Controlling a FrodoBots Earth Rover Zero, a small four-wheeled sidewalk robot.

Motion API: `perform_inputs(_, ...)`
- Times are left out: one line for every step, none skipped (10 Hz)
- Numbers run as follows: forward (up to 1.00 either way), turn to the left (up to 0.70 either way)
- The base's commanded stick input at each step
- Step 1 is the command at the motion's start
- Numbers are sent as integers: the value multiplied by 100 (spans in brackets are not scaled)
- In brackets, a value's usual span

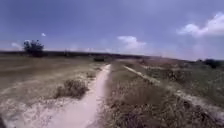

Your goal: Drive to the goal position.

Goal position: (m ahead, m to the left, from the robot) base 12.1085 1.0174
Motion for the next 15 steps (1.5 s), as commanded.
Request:
perform_inputs(70, 0)
perform_inputs(70, 0)
perform_inputs(70, 0)
perform_inputs(70, 0)
perform_inputs(70, 0)
perform_inputs(70, 0)
perform_inputs(70, 0)
perform_inputs(70, 0)
perform_inputs(70, 0)
perform_inputs(70, 0)
perform_inputs(70, 0)
perform_inputs(70, 0)
perform_inputs(70, 0)
perform_inputs(70, 0)
perform_inputs(70, 0)
